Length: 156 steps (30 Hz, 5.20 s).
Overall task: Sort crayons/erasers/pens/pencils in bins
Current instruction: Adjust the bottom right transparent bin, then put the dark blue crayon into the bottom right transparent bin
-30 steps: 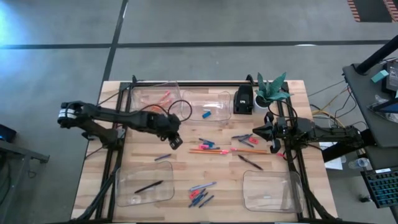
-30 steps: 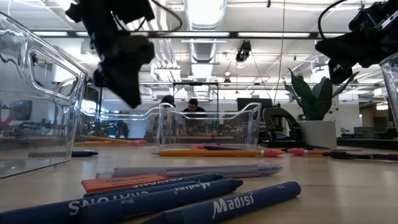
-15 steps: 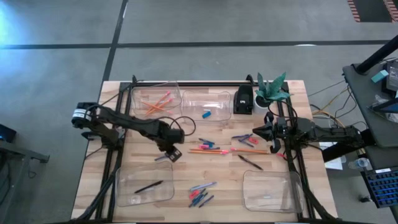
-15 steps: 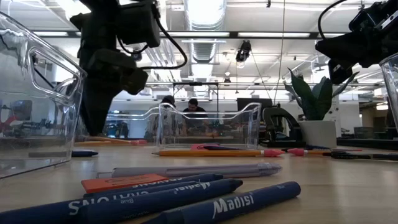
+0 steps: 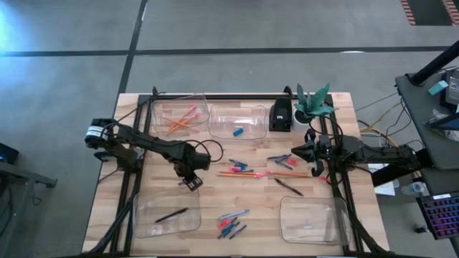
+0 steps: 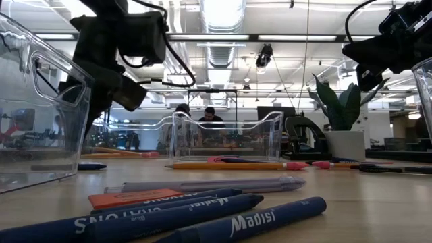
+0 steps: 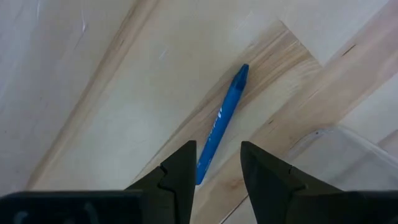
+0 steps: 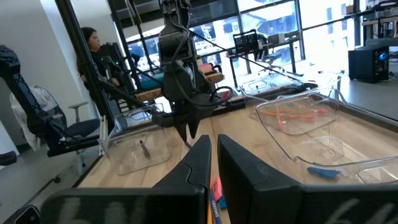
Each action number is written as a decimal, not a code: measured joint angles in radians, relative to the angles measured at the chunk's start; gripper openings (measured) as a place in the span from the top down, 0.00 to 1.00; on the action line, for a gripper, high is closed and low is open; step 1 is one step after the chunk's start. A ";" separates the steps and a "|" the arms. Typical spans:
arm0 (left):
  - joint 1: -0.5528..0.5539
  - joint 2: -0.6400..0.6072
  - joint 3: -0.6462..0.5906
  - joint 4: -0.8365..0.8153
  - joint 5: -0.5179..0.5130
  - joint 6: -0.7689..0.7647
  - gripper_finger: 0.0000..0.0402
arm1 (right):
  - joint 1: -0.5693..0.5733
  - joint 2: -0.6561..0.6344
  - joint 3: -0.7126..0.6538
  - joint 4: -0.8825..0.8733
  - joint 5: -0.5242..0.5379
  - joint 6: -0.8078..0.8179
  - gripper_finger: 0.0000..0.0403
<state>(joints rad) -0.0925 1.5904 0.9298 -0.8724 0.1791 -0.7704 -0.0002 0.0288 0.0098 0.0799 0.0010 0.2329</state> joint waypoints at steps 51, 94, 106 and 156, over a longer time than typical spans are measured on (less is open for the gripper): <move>-0.132 -0.007 0.076 0.023 0.086 -0.381 0.72 | 0.000 0.000 0.000 0.000 0.000 0.000 0.94; -0.068 0.027 -0.031 0.038 -0.081 -0.316 0.71 | 0.000 0.000 0.000 0.000 0.000 0.000 0.94; -0.066 0.022 -0.098 0.120 -0.111 -0.161 0.79 | 0.000 0.000 0.000 0.000 0.000 0.000 0.94; 0.012 -0.125 0.023 1.099 -0.349 0.579 0.97 | 0.000 0.000 0.000 -0.025 0.000 0.014 0.94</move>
<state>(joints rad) -0.0801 1.4654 0.9531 0.2270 -0.1696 -0.1911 -0.0006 0.0288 0.0097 0.0544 0.0006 0.2467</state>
